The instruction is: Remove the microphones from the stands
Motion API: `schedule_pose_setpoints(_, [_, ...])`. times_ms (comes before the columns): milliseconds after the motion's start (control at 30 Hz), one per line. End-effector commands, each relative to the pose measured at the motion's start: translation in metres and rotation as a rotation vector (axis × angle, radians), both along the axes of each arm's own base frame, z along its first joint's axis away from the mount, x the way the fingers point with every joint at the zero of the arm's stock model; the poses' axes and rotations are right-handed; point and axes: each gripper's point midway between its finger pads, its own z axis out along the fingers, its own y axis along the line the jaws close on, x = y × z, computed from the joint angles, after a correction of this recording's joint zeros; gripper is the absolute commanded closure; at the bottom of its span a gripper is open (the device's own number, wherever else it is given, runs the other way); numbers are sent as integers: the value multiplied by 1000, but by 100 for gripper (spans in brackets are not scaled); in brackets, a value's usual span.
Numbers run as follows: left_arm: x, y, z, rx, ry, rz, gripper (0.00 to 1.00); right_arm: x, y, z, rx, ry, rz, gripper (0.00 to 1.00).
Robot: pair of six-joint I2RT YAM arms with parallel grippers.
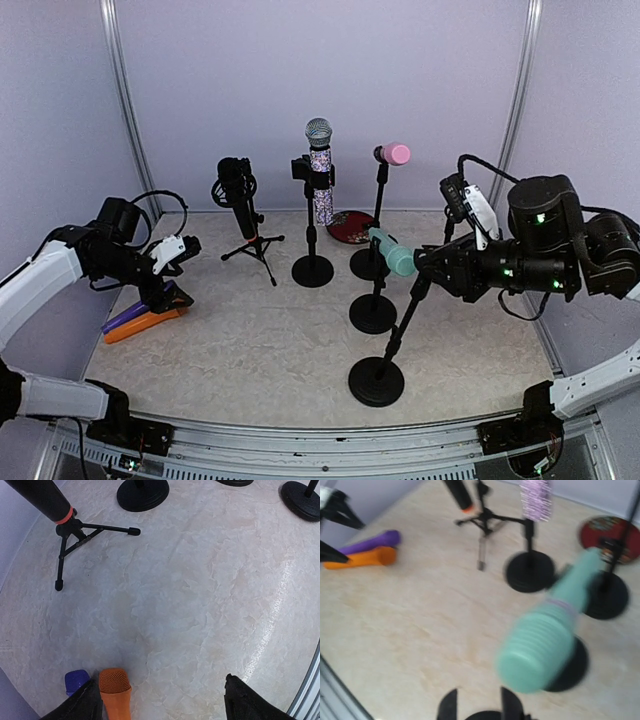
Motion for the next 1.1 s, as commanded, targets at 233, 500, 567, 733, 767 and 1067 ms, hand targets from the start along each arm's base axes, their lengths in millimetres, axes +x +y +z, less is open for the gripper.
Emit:
schedule_pose_setpoints(233, [6, -8, 13, -4, -5, -16, 18, 37, -79, 16, -184, -133, -407, 100])
schedule_pose_setpoints(500, [12, -13, 21, -20, -15, -10, 17, 93, -114, 28, -192, -303, -556, 100])
schedule_pose_setpoints(567, [14, -13, 24, -31, -22, 4, 16, 109, -119, 30, -197, -335, -581, 100])
schedule_pose_setpoints(733, [18, -14, 31, -72, -61, 46, 1, 149, -132, 30, -195, -375, -617, 100])
schedule_pose_setpoints(767, [19, -14, 33, -77, -71, 53, 1, 158, -137, 29, -200, -373, -629, 100])
schedule_pose_setpoints(1067, [28, -7, 52, -100, -146, 134, 1, 191, -163, -8, -221, -264, -684, 100])
